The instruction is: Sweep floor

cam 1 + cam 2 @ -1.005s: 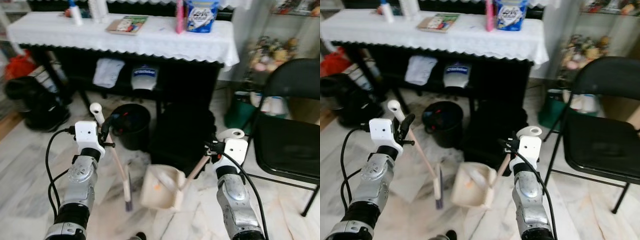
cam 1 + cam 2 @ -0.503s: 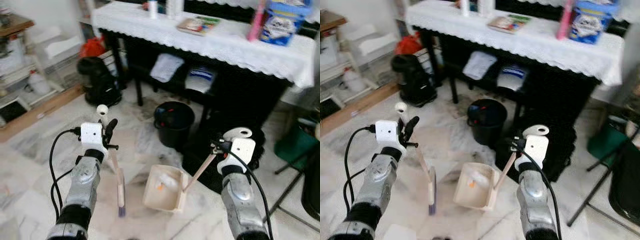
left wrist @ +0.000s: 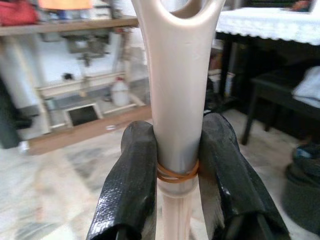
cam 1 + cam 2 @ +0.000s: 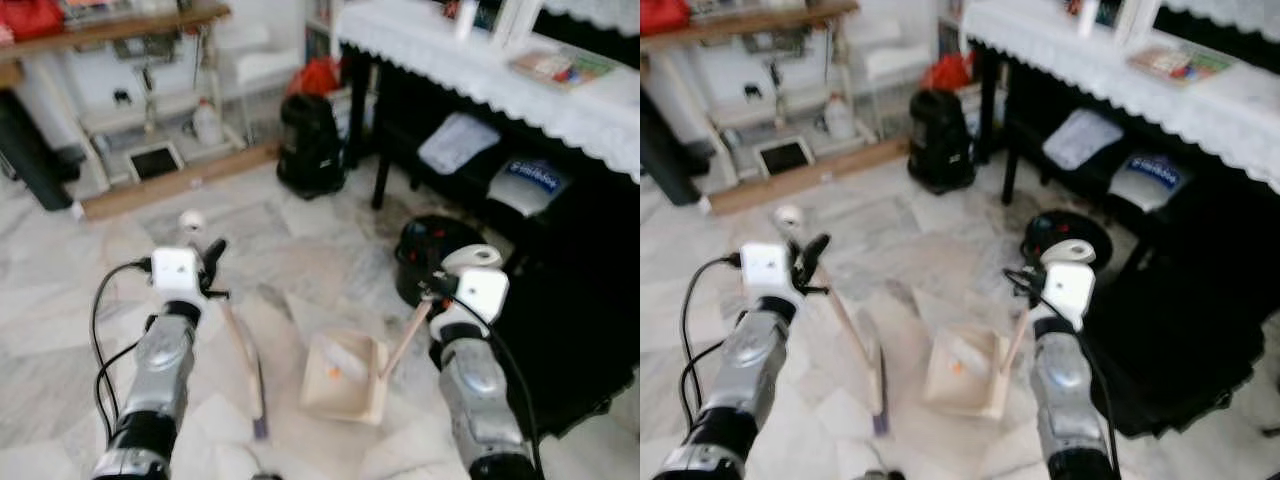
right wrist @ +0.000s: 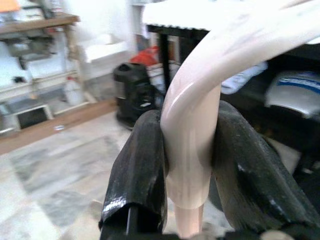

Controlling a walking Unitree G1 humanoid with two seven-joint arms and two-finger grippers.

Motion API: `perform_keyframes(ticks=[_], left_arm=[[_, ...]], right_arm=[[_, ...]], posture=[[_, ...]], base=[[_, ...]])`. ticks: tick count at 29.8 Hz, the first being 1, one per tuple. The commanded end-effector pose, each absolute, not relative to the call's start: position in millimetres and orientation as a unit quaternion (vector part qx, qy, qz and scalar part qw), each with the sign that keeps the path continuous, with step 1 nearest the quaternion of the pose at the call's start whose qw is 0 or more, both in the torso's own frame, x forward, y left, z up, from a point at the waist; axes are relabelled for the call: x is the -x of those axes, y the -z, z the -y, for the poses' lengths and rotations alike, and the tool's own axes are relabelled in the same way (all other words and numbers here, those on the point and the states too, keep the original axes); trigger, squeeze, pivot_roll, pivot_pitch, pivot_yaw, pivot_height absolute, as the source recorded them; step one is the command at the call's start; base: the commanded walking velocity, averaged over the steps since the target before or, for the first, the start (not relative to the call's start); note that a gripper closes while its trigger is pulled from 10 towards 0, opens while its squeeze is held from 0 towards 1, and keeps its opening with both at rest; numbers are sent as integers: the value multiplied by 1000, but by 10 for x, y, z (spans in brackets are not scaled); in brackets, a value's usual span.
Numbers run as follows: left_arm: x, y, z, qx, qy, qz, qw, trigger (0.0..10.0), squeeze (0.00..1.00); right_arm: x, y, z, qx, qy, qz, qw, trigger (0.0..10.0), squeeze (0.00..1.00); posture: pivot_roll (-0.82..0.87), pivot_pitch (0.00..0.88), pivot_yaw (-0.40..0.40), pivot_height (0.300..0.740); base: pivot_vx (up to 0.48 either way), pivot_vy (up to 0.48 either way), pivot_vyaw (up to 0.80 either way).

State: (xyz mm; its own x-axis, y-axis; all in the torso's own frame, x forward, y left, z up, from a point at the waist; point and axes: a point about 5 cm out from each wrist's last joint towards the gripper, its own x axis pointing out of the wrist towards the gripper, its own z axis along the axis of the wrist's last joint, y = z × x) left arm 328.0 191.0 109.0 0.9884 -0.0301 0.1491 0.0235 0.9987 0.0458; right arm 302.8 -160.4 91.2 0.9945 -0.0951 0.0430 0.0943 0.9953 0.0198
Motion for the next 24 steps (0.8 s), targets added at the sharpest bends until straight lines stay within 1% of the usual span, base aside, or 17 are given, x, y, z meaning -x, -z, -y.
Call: perform_keyframes(ticks=[1, 11, 24], left_arm=[[-3306, -1212, -1889, -28, 19, 106, 994, 10000, 0], [-3311, -1214, -1912, -33, 20, 104, 994, 10000, 0], [-3325, -1219, -1898, -33, 23, 104, 994, 10000, 0]], right_arm=[[-3052, -1023, 1610, -16, 50, 50, 997, 10000, 0], [-3048, -1029, 1640, -15, 58, 52, 997, 10000, 0], [-3061, -1032, 1616, -17, 57, 53, 997, 10000, 0]], posture=[[-121, 58, 17, 740], [-128, 49, 34, 740], [-125, 32, 37, 740]], base=[[0, 0, 800], [0, 0, 800], [0, 0, 800]])
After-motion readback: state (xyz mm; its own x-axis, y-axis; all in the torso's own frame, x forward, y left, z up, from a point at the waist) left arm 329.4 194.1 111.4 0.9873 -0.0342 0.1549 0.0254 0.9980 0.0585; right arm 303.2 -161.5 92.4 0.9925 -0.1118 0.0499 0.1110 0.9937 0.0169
